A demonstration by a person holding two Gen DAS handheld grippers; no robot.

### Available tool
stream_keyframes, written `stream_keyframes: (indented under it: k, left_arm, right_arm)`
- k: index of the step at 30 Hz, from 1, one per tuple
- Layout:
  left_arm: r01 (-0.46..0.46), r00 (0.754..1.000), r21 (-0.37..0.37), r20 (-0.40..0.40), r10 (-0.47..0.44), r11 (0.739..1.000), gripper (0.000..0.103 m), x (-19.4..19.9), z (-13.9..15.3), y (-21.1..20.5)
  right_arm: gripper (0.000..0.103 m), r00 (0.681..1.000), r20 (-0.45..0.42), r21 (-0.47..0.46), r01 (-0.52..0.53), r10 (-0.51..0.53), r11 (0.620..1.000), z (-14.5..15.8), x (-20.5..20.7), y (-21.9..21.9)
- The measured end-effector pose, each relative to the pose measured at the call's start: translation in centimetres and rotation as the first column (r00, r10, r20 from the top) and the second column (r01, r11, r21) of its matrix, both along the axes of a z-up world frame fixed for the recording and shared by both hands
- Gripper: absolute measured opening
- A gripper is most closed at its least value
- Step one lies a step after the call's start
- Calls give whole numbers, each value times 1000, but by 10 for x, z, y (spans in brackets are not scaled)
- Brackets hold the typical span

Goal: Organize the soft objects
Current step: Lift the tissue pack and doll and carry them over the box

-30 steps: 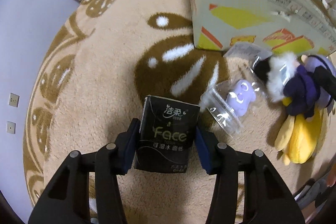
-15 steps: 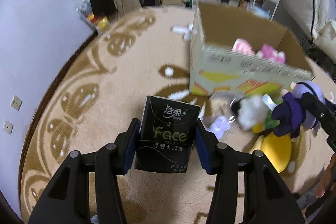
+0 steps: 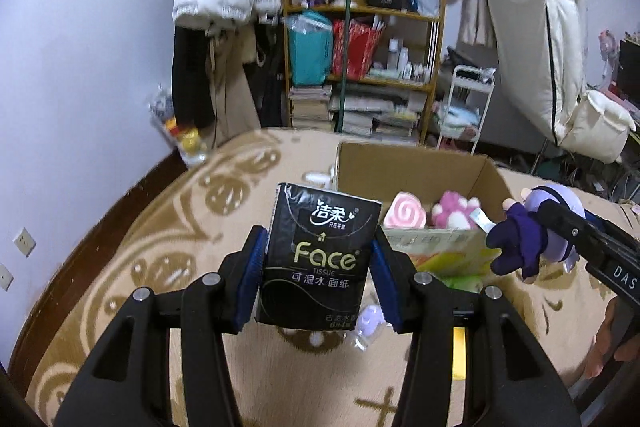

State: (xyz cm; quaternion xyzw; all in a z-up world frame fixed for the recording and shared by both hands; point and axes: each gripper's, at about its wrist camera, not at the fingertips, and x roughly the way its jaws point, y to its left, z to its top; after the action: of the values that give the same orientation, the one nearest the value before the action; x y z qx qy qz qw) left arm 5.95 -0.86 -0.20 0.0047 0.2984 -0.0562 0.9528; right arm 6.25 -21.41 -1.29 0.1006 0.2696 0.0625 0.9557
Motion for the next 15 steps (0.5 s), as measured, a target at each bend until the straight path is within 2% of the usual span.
stream_keyframes:
  k: [7,15]
  left_arm:
    - [19,994,4,106,-20,1000,49,-3,21,-9]
    - [44,981,18,187,-47,999,49,8,43,-23]
  right_arm:
    - [62,995,88,-9,47,-46,999,21,-5,-9]
    - [62,980,183,-13,84,-80,996,37,-5,-15]
